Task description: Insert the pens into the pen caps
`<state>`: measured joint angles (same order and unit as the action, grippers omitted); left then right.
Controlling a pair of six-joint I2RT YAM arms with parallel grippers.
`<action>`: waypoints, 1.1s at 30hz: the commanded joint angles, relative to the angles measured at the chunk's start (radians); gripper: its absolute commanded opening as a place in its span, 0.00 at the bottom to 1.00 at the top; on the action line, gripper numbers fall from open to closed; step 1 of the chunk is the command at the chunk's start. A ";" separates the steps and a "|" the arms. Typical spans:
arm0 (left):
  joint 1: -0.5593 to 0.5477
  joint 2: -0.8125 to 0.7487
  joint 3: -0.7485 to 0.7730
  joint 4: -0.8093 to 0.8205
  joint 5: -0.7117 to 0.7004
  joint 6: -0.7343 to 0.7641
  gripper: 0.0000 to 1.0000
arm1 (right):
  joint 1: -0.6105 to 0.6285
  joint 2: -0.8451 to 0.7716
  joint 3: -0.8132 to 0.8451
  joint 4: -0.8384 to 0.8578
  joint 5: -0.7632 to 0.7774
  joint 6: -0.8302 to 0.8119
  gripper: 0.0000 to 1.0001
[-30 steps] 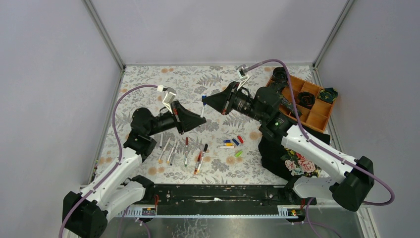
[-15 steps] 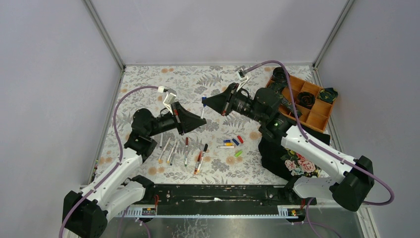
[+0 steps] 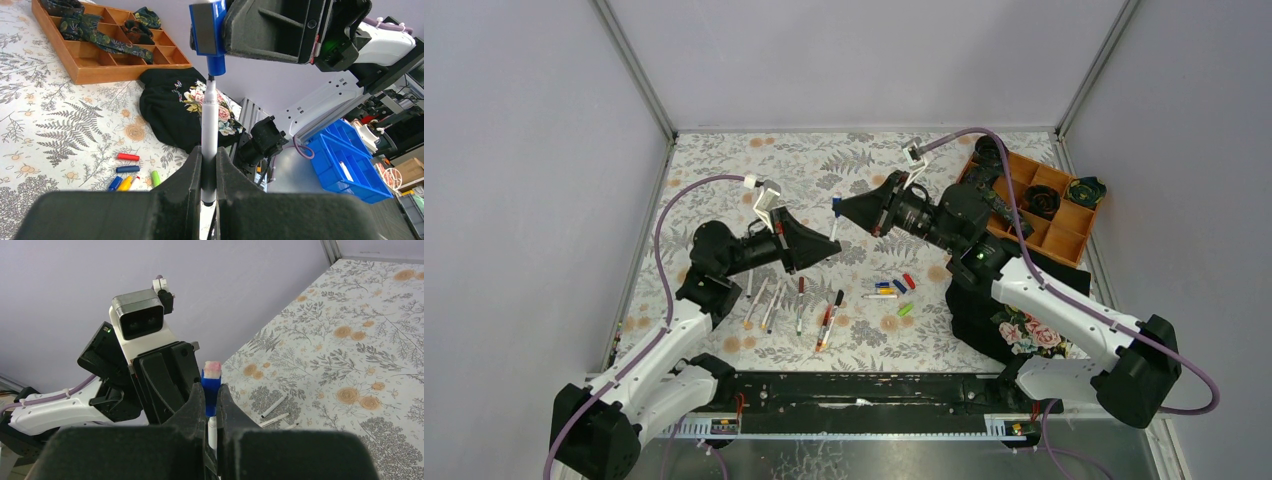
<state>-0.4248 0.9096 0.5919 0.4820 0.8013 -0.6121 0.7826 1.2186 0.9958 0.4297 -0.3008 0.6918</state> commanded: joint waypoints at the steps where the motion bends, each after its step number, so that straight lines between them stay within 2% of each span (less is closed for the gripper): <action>1: -0.003 -0.008 -0.009 0.140 0.020 -0.026 0.00 | 0.010 -0.023 -0.021 0.057 -0.026 -0.005 0.00; 9: -0.003 -0.006 -0.021 0.194 0.037 -0.056 0.00 | 0.010 -0.027 -0.052 0.096 -0.039 -0.010 0.00; 17: -0.003 -0.005 -0.007 0.168 -0.043 -0.075 0.00 | 0.022 -0.042 -0.085 0.105 -0.053 -0.001 0.00; 23: -0.003 -0.010 0.006 0.180 -0.098 -0.118 0.00 | 0.067 -0.070 -0.136 0.083 -0.041 -0.008 0.00; 33: -0.004 0.002 0.022 0.209 -0.110 -0.156 0.00 | 0.142 -0.085 -0.214 0.053 -0.010 0.025 0.00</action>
<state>-0.4438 0.9119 0.5697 0.5529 0.8131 -0.7471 0.8547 1.1435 0.8341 0.5835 -0.2005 0.6918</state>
